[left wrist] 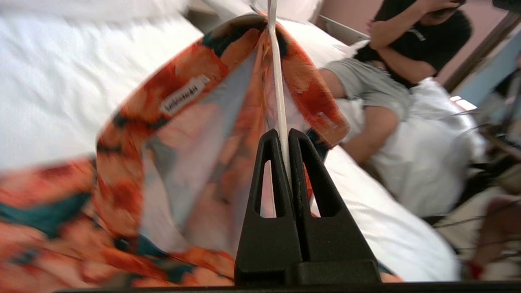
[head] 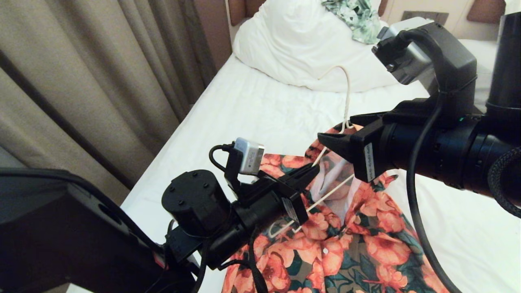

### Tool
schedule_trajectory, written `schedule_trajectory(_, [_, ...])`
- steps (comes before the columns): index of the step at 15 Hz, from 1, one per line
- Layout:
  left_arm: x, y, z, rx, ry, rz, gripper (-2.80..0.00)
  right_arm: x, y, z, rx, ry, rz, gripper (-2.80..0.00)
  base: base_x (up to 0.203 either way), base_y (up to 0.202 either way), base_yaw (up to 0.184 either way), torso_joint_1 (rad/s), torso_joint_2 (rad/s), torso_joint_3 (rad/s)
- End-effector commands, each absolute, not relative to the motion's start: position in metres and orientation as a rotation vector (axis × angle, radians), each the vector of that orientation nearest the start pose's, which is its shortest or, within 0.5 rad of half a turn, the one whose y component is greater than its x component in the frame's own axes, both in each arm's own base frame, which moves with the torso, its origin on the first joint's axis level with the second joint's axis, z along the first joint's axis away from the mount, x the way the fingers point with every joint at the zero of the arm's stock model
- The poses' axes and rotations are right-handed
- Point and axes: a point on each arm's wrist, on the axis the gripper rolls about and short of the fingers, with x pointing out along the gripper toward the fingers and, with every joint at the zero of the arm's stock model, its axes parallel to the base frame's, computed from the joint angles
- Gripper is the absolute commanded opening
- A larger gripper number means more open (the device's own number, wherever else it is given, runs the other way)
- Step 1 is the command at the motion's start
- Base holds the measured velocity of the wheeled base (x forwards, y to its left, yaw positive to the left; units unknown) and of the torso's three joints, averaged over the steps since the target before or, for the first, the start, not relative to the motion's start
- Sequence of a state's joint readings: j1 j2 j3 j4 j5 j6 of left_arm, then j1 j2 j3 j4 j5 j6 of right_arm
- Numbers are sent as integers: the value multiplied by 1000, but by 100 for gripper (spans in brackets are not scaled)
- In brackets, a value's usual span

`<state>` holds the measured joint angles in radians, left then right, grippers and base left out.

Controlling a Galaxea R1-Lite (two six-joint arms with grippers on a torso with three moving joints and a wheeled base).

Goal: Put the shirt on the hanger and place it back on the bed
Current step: Hook one side of the shirt onto the hanger

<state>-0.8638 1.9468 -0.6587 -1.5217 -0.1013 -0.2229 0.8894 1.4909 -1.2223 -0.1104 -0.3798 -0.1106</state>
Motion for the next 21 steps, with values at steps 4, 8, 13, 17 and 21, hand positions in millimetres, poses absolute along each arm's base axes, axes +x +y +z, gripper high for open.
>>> schedule_trajectory(4, [219,-261,136,-354,-22,-998,-280,174,198,309,-208,109,503,0,0,0,0,0,0,0])
schedule_trajectory(8, [224,-261,131,-381,5,-986,-280,183,184,301,-277,234,419,0,0,0,0,0,0,0])
schedule_trajectory(13, [225,-261,131,-381,4,-982,-280,195,155,285,-330,439,250,0,0,0,0,0,0,0])
schedule_trajectory(17, [225,-261,130,-380,5,-981,-280,207,132,275,-311,543,130,0,0,0,0,0,0,0])
schedule_trajectory(21, [225,-261,131,-380,0,-981,-280,224,125,262,-312,595,67,0,0,0,0,0,0,0])
